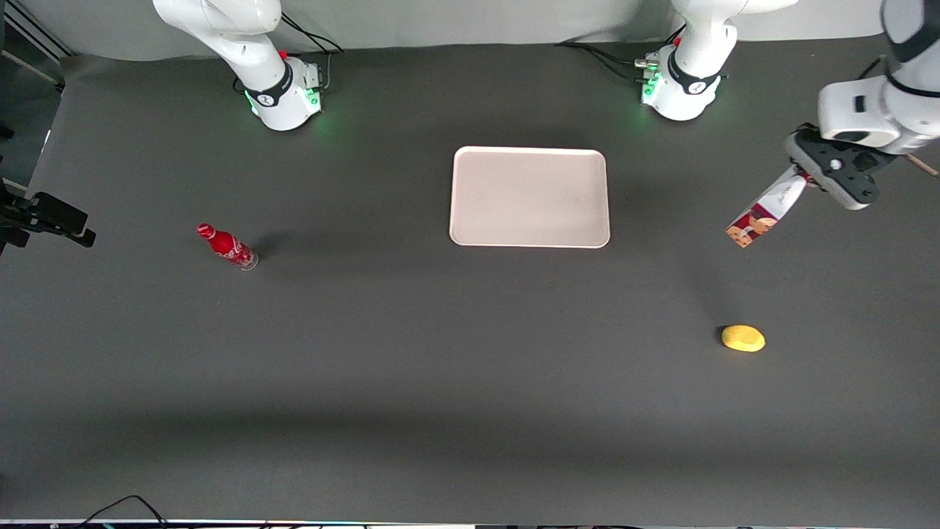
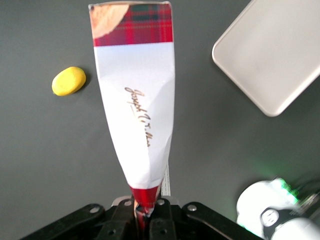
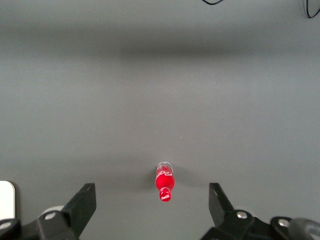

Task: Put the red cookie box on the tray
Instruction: 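Lift the cookie box upright with the left gripper, then carry the upright box over the tray with the left gripper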

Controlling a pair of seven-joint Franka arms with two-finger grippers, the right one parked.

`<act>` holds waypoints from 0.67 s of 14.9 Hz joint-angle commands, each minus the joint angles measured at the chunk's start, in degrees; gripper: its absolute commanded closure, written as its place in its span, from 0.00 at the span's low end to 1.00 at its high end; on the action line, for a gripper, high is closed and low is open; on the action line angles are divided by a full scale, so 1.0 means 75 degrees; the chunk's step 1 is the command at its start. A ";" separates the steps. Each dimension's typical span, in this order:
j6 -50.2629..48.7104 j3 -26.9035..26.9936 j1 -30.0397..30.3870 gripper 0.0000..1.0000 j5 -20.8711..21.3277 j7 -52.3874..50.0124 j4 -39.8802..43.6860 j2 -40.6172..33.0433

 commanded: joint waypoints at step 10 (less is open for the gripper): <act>0.0809 -0.3579 -0.0263 1.00 -0.1404 -0.7916 -0.0740 -0.0045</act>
